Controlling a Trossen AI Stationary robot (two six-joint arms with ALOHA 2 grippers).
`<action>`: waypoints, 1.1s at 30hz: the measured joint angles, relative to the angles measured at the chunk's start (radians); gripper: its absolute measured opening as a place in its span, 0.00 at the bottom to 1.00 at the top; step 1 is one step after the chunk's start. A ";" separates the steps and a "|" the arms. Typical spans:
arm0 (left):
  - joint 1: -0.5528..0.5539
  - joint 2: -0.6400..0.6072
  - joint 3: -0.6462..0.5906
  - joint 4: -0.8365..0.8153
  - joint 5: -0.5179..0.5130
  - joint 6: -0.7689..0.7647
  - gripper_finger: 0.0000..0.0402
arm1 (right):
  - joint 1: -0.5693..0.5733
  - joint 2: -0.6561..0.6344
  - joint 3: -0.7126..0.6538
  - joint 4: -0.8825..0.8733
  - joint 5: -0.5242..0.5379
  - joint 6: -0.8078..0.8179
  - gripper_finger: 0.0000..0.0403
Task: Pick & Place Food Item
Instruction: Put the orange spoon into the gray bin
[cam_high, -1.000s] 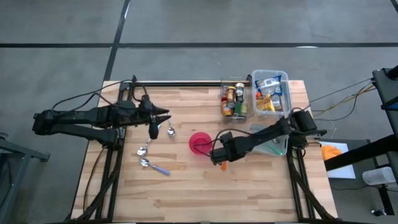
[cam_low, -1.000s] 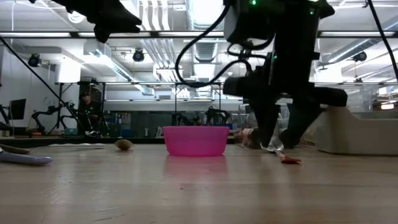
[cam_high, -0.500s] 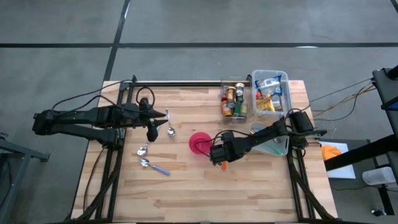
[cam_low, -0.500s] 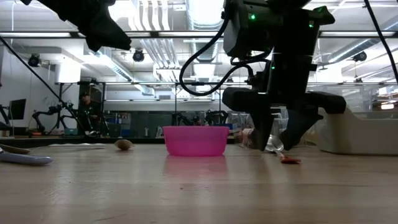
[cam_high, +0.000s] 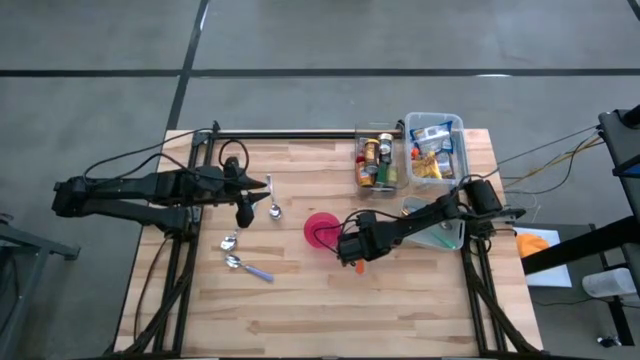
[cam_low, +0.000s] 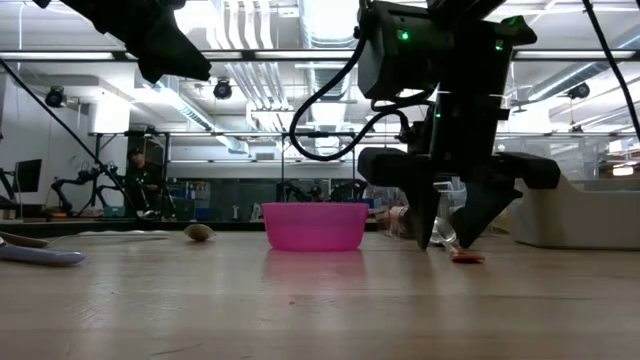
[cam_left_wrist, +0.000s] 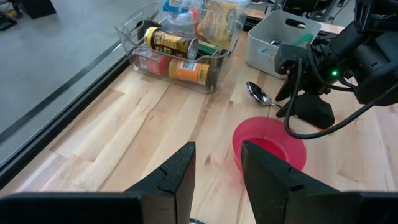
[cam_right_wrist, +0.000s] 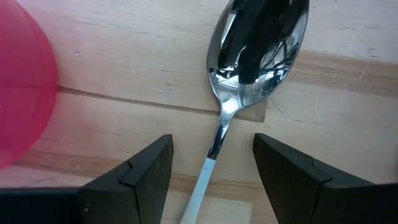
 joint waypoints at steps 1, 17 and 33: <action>0.000 0.000 0.000 0.000 0.000 0.000 0.32 | 0.000 0.000 0.000 0.000 0.000 -0.002 0.55; 0.000 0.000 0.000 0.000 0.000 0.000 0.32 | 0.000 0.000 0.000 0.004 -0.023 -0.033 0.37; 0.000 0.000 0.000 0.000 0.000 -0.001 0.32 | 0.000 0.001 -0.001 0.003 -0.003 -0.053 0.04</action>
